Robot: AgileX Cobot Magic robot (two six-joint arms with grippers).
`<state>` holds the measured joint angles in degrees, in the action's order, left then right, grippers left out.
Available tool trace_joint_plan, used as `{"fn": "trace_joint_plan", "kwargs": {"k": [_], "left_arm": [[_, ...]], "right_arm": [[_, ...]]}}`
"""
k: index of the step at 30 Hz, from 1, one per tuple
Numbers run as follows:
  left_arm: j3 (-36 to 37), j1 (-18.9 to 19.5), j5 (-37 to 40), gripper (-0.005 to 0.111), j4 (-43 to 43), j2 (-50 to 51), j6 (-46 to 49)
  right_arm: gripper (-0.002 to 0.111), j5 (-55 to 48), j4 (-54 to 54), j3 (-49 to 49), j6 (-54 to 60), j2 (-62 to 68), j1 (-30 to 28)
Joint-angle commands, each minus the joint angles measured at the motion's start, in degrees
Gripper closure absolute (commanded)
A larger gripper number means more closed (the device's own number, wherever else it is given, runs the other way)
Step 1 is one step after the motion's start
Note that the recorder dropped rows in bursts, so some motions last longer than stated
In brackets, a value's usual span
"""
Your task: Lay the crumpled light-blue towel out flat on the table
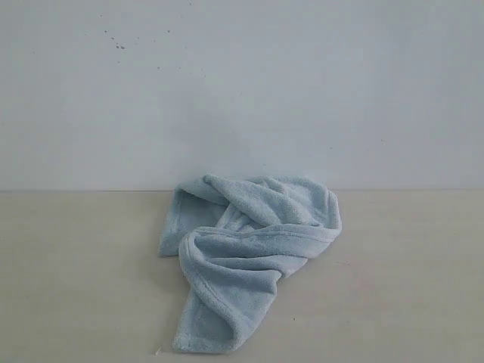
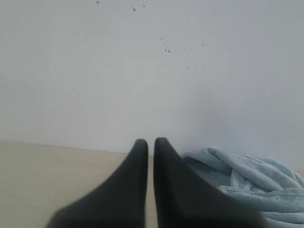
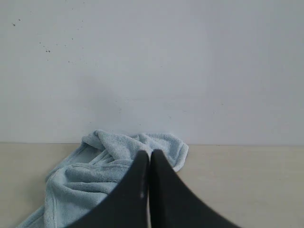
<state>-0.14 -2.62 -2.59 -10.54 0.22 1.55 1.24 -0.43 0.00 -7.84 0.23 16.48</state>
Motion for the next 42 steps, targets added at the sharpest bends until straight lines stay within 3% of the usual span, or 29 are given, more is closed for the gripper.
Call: {"fn": "trace_joint_plan", "kwargs": {"k": [1, 13, 17, 21, 25, 33, 38, 42], "left_arm": [[0.1, 0.1, 0.1, 0.102, 0.0, -0.2, -0.7], [0.1, 0.1, 0.1, 0.102, -0.2, -0.2, -0.7], [0.1, 0.1, -0.7, 0.102, -5.7, -0.2, -5.4], [0.1, 0.1, -8.4, 0.102, -6.2, -0.2, -6.0], [0.1, 0.1, -14.3, 0.102, -6.2, -0.2, -14.3], [0.1, 0.1, -10.8, 0.102, -6.2, -0.2, -13.6], [0.1, 0.1, -2.3, 0.102, -6.2, -0.2, -13.6], [0.1, 0.1, 2.9, 0.102, -10.9, -0.2, -19.9]], "right_arm": [[0.108, 0.3, -0.1, 0.0, 0.3, -0.2, 0.0], [0.108, 0.3, -0.1, 0.0, 0.3, -0.2, 0.0], [0.108, 0.3, -0.1, 0.0, 0.3, -0.2, 0.0], [0.108, 0.3, -0.1, 0.0, 0.3, -0.2, 0.0], [0.108, 0.3, -0.1, 0.0, 0.3, -0.2, 0.0], [0.108, 0.3, -0.1, 0.0, 0.3, -0.2, 0.0], [0.108, 0.5, 0.4, 0.0, 0.1, -0.2, 0.0], [0.108, 0.8, 0.4, 0.0, -0.9, -0.2, 0.0]]}}
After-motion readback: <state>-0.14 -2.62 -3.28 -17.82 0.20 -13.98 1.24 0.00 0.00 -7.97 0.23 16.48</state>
